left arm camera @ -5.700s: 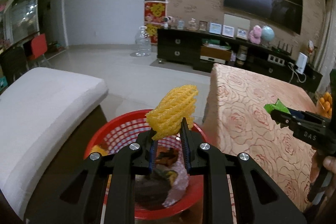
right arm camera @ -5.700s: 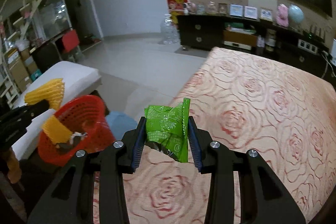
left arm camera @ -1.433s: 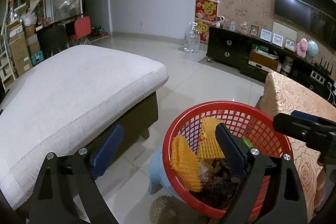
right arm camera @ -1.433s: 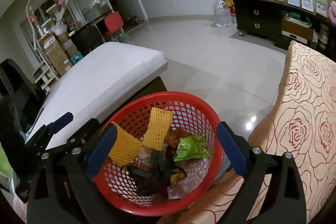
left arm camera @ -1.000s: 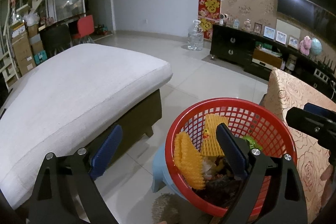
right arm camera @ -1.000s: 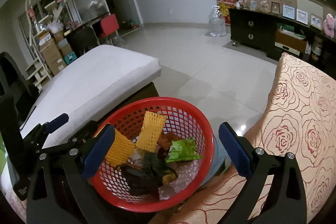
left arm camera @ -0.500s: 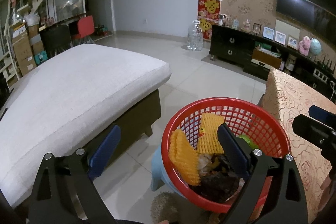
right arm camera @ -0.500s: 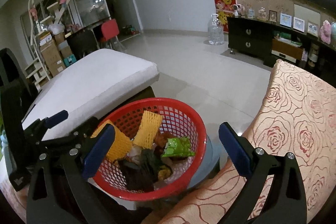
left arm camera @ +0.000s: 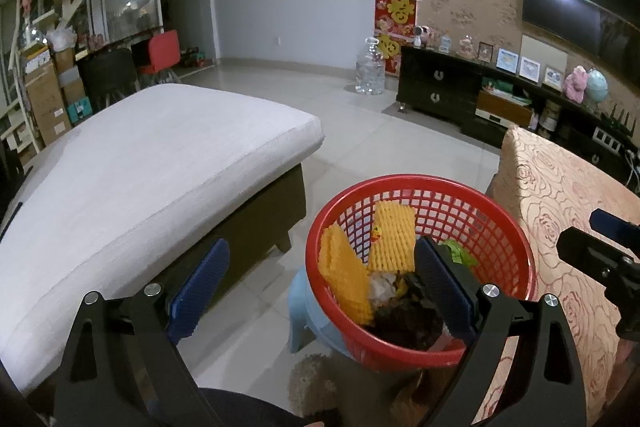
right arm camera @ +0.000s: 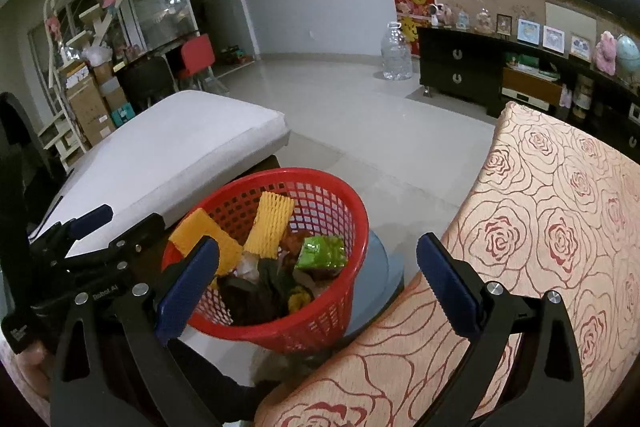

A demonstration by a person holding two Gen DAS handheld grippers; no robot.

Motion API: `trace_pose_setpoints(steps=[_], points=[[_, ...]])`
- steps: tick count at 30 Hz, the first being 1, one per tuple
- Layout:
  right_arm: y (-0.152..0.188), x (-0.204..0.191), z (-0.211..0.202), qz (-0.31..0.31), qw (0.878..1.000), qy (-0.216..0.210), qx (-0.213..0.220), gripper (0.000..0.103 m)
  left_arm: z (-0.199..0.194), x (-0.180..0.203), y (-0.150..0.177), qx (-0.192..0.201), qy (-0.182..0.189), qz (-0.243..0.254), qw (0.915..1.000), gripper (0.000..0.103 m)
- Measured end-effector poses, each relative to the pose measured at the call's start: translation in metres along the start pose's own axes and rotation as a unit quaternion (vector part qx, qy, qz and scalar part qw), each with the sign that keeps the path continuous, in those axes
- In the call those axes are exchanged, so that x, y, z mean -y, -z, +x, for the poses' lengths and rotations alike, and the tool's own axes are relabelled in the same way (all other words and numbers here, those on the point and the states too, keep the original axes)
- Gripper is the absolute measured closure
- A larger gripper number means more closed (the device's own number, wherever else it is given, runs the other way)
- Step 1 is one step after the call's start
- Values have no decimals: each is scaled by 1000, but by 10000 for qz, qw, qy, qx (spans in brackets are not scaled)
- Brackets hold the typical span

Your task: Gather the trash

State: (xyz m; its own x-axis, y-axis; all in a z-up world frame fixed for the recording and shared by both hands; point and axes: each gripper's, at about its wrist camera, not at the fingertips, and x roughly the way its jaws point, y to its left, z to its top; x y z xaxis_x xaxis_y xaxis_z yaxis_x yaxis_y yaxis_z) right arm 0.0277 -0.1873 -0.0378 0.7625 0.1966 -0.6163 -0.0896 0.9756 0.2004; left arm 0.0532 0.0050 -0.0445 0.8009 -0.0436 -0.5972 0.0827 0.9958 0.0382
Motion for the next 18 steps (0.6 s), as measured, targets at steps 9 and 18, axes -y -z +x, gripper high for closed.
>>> trace_pose_setpoints(steps=[9, 18], points=[[8, -3, -20, 61, 9999, -31, 130, 7, -26, 0, 3, 105, 5, 7, 9999, 13], [15, -7, -39, 58, 9997, -103, 232, 7, -43, 7, 4, 194, 21, 90, 9998, 13]])
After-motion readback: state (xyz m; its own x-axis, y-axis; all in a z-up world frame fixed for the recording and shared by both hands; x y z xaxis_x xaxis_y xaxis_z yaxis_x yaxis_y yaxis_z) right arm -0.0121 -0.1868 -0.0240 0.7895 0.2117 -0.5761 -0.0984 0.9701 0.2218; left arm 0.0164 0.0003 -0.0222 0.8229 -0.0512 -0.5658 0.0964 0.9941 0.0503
